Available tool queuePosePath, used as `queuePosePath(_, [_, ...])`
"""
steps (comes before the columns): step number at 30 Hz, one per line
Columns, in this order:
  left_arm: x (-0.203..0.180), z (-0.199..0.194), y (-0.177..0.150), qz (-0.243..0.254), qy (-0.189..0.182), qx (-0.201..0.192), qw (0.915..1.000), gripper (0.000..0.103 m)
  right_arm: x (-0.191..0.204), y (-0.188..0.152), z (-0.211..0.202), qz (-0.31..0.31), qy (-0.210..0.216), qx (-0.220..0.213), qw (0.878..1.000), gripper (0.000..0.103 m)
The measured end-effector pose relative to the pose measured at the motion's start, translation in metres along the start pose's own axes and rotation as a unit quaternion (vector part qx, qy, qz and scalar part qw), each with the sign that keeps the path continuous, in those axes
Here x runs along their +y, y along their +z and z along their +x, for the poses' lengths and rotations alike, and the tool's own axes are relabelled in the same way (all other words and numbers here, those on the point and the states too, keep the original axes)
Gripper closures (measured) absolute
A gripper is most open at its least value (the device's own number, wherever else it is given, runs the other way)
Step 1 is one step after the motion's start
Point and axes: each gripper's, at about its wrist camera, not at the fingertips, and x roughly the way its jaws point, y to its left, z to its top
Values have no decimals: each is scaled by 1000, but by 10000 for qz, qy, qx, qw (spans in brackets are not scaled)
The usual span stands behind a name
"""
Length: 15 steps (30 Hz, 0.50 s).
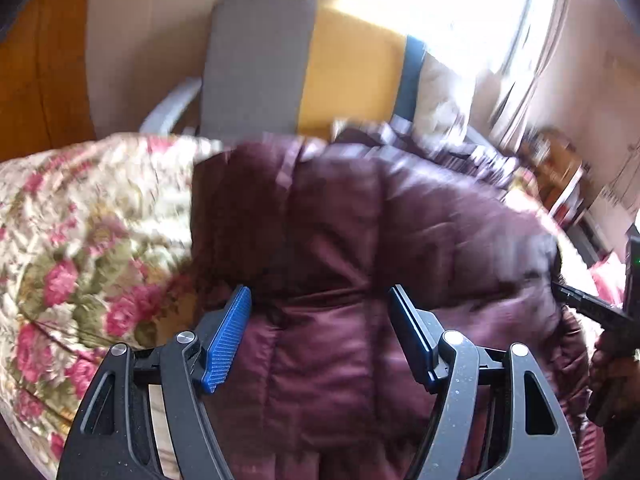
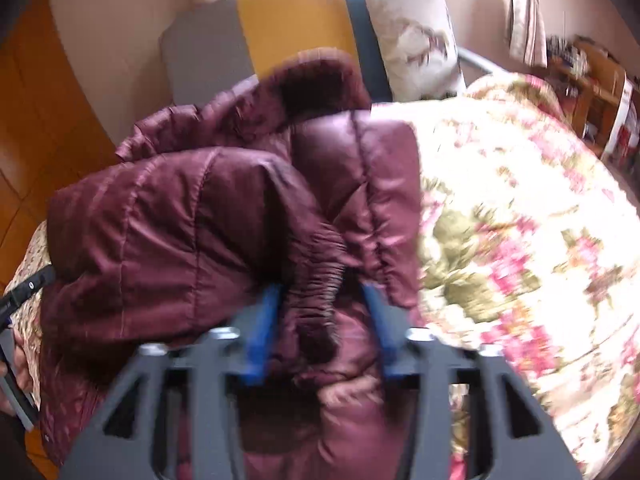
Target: Fold large clothes
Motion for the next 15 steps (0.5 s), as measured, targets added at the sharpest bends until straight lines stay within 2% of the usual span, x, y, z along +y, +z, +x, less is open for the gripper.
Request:
queuePosePath(3, [-13,-28,-1,329,311,-495,9977,29,1,2,-43,-48,25,-579,9983,30])
queuePosePath(7, [-31,-36,8,604,612,-692,9939,27,40,8,-74,-302,420,-1040,9932,27])
queuePosePath(11, [-44,-36,13,655,757,-722,9924,27,81,11,-52,-666,356,-927,9928,26])
queuePosePath(15, [-45,-28,18,604,761,-691,9929,27,98,12,-22,-748,126,-721,9945,27])
